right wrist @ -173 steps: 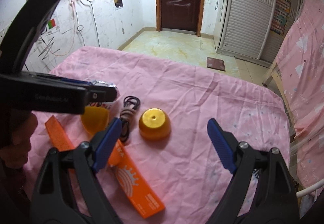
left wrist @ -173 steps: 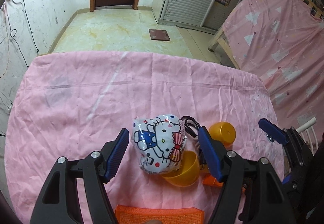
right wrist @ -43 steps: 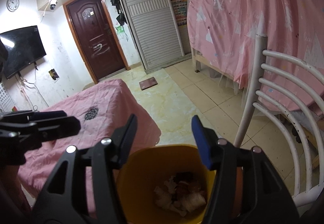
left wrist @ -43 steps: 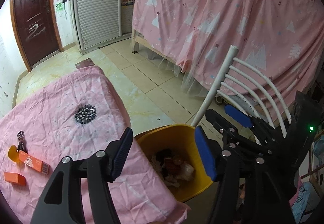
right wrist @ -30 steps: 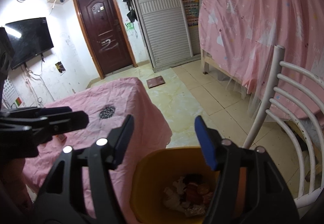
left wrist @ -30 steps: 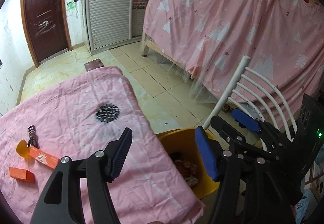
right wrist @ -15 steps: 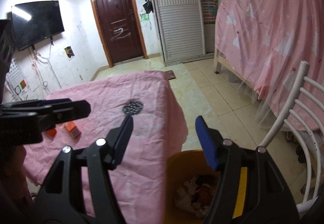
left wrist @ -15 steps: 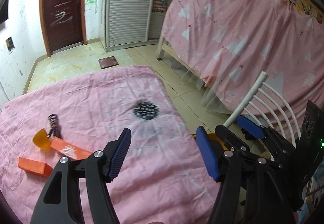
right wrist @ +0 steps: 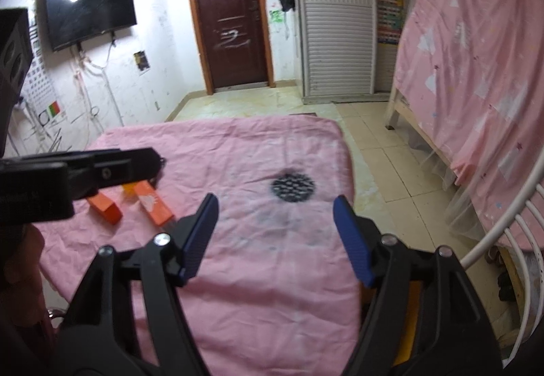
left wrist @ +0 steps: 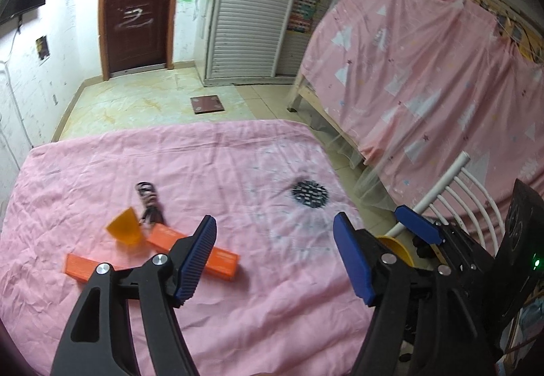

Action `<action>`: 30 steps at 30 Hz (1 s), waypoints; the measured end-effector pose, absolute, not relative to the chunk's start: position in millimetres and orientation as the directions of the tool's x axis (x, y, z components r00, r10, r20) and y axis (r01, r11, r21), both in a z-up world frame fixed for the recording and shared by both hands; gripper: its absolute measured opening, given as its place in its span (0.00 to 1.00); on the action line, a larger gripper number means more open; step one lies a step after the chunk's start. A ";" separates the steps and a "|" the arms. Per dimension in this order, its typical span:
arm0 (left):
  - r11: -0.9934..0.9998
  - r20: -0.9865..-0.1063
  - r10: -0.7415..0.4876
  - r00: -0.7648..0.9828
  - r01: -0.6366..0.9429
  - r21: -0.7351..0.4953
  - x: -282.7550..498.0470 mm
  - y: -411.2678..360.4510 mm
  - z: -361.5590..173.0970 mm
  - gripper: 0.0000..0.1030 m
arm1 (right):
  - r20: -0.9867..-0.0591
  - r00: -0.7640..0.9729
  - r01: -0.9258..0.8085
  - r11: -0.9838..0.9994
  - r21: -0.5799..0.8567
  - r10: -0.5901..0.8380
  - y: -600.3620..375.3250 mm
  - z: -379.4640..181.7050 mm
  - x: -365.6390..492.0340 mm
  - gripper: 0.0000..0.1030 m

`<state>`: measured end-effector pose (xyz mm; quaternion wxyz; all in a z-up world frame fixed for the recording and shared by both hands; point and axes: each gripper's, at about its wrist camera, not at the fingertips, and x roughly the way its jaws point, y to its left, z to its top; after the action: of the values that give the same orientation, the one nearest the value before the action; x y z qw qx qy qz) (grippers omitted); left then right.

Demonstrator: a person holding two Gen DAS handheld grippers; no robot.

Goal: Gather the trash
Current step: 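Move both open tools back over the orange boxes on the bed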

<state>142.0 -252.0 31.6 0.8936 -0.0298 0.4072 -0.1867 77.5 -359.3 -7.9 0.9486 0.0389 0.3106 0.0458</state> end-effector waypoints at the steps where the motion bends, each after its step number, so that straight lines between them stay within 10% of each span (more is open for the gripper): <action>1: 0.931 -0.715 -0.353 0.604 0.300 -0.207 143.0 -245.7 31.9 0.63 | -0.588 0.800 -0.073 0.992 0.100 0.118 -354.3 -7.9 79.4 0.65; 30: 0.992 -0.820 -0.113 0.561 0.013 -0.128 150.5 -99.6 -11.3 0.67 | -0.681 0.678 -0.324 0.944 0.064 0.279 -229.9 -37.9 136.7 0.70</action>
<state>150.5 -99.6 -11.3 0.8818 -0.0536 0.4672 -0.0356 136.7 -229.9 -37.9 0.9153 -0.0309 0.3663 0.1646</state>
